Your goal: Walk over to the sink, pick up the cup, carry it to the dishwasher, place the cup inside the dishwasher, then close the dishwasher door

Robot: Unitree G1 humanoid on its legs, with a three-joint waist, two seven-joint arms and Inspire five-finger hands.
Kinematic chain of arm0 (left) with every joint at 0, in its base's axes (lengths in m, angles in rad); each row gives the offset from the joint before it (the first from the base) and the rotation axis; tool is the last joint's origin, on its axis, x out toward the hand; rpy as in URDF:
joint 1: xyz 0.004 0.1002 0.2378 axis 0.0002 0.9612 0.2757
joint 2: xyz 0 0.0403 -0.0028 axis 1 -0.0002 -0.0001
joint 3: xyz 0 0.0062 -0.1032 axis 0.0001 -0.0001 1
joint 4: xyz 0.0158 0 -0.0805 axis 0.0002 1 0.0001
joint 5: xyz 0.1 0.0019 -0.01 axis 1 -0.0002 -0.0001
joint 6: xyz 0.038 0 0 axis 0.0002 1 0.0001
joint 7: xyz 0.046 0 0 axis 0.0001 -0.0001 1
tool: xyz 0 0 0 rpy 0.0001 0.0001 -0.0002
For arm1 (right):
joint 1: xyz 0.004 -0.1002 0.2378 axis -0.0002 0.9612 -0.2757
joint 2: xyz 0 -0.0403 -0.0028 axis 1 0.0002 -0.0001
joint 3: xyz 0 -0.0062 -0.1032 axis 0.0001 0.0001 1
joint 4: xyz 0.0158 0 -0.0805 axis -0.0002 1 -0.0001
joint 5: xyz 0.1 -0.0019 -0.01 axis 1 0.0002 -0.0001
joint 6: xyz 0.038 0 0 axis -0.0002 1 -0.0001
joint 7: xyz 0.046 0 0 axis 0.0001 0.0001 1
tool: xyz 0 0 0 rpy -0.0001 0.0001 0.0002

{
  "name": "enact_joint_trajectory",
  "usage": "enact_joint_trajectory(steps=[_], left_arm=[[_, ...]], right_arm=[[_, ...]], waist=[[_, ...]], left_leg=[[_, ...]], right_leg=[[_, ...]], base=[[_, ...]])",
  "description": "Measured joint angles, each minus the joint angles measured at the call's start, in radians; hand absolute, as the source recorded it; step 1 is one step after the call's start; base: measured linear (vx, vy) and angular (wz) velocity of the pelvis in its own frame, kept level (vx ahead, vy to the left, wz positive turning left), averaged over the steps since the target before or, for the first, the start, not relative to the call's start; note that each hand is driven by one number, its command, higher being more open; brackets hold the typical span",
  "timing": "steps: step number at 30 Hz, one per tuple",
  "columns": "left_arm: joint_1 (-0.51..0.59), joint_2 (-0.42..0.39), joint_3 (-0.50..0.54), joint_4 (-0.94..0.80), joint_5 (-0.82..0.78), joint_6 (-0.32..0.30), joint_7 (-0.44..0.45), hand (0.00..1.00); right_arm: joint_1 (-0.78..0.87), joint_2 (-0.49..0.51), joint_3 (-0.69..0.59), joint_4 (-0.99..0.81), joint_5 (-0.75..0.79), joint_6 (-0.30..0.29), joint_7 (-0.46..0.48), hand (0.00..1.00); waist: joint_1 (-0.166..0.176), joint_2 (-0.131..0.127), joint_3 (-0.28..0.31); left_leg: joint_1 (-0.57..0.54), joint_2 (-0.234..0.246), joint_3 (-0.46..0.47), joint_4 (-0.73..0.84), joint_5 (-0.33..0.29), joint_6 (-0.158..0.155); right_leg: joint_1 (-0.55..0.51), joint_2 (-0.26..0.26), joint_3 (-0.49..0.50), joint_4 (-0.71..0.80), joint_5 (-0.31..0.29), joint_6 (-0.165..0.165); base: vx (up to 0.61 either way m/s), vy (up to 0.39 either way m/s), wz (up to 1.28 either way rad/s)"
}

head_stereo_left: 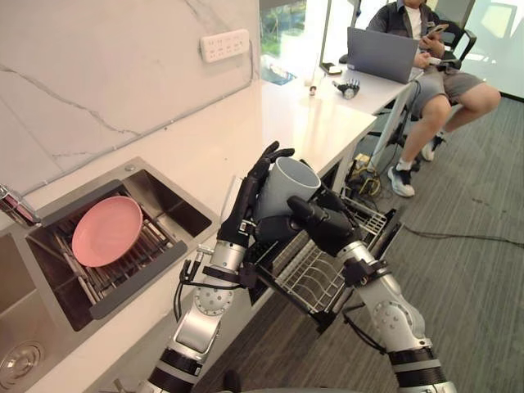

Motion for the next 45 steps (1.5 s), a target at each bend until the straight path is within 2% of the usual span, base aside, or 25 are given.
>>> enact_joint_trajectory(steps=[7, 13, 21, 22, 31, 44, 45], left_arm=[[0.0, 0.02, -0.003, 0.022, 0.015, 0.0, 0.0, 0.0], [0.0, 0.057, -0.051, 0.047, 0.018, 0.0, -0.006, 0.0], [0.0, 0.08, -0.052, 0.06, 0.038, 0.0, -0.008, 0.0], [0.0, 0.08, -0.053, 0.063, 0.038, 0.0, -0.008, 0.0], [0.0, 0.113, -0.067, 0.066, 0.046, 0.002, 0.012, 0.0], [0.0, 0.11, -0.072, 0.065, 0.045, 0.019, 0.068, 0.0], [0.0, 0.109, -0.072, 0.065, 0.045, 0.019, 0.075, 1.0]], right_arm=[[-0.02, -0.035, 0.004, 0.024, -0.001, 0.041, -0.002, 1.0], [-0.061, -0.059, 0.022, 0.035, -0.002, 0.096, 0.005, 1.0], [-0.075, -0.104, 0.053, 0.052, -0.004, 0.129, 0.014, 1.0], [-0.076, -0.107, 0.056, 0.055, -0.004, 0.13, 0.014, 0.0], [-0.081, -0.134, 0.079, 0.069, -0.017, 0.138, -0.032, 0.0], [-0.08, -0.109, 0.138, 0.055, -0.063, 0.023, -0.157, 0.0], [-0.078, -0.099, 0.139, 0.05, -0.082, 0.012, -0.169, 0.0]], waist=[[0.0, 0.0, 0.0], [-0.002, -0.001, 0.0], [-0.001, -0.001, 0.0], [-0.001, -0.001, 0.0], [0.0, -0.002, 0.0], [0.002, -0.002, 0.0], [0.002, -0.002, 0.0]], left_leg=[[-0.006, 0.0, 0.0, 0.0, 0.004, 0.001], [-0.013, 0.001, 0.0, 0.0, 0.006, 0.001], [-0.015, 0.001, -0.006, 0.0, 0.007, 0.001], [-0.015, 0.001, -0.006, 0.0, 0.008, 0.0], [-0.017, 0.004, -0.012, 0.0, 0.013, 0.0], [-0.022, 0.009, -0.011, 0.0, 0.014, -0.001], [-0.022, 0.01, -0.01, 0.0, 0.014, -0.001]], right_leg=[[-0.007, 0.0, 0.0, -0.002, 0.001, -0.005], [-0.009, 0.002, 0.0, -0.01, 0.007, -0.005], [-0.009, 0.003, -0.002, -0.009, 0.01, -0.003], [-0.009, 0.003, -0.002, -0.009, 0.01, -0.003], [-0.009, 0.006, -0.006, -0.01, 0.01, -0.008], [-0.015, 0.011, -0.003, -0.014, 0.013, -0.01], [-0.015, 0.012, -0.002, -0.015, 0.013, -0.011]], base=[[-0.01, 0.0, 0.0], [0.0, 0.0, 0.0], [0.0, 0.0, 0.0], [0.0, 0.0, 0.0], [0.0, 0.0, 0.0], [0.0, 0.0, 0.0], [0.0, 0.0, 0.0]])
